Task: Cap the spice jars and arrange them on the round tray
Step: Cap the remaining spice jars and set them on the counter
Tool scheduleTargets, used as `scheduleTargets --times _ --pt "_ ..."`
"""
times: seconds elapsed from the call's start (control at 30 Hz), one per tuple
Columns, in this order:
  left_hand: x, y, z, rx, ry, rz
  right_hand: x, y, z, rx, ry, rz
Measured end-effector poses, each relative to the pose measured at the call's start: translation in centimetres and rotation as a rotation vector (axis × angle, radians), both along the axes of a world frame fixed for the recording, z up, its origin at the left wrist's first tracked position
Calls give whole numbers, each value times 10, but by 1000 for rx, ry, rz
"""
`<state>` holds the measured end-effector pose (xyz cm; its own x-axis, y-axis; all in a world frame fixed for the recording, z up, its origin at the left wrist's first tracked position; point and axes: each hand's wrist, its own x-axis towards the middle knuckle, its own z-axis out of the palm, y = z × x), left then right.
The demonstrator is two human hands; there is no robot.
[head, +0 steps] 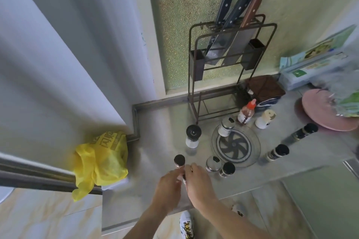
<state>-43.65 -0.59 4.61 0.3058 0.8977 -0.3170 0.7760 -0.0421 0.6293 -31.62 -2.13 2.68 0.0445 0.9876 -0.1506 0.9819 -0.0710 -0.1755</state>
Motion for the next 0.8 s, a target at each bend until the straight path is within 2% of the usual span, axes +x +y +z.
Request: scheduleTargets --times 0.17,0.33,0.47,0.67,0.8 --pt "10 -2 -12 17 34 2 5 -4 -9 -2 73 -32" --pt "18 2 -5 151 36 62 35 -19 26 48 179 -20" --pt "58 21 20 244 -10 -151 105 -22 47 138 229 -157" --pt "113 34 2 119 194 -333 148 -11 14 -51 206 -100" --pt "130 35 -13 120 281 -340 153 -14 -9 -100 225 -72"
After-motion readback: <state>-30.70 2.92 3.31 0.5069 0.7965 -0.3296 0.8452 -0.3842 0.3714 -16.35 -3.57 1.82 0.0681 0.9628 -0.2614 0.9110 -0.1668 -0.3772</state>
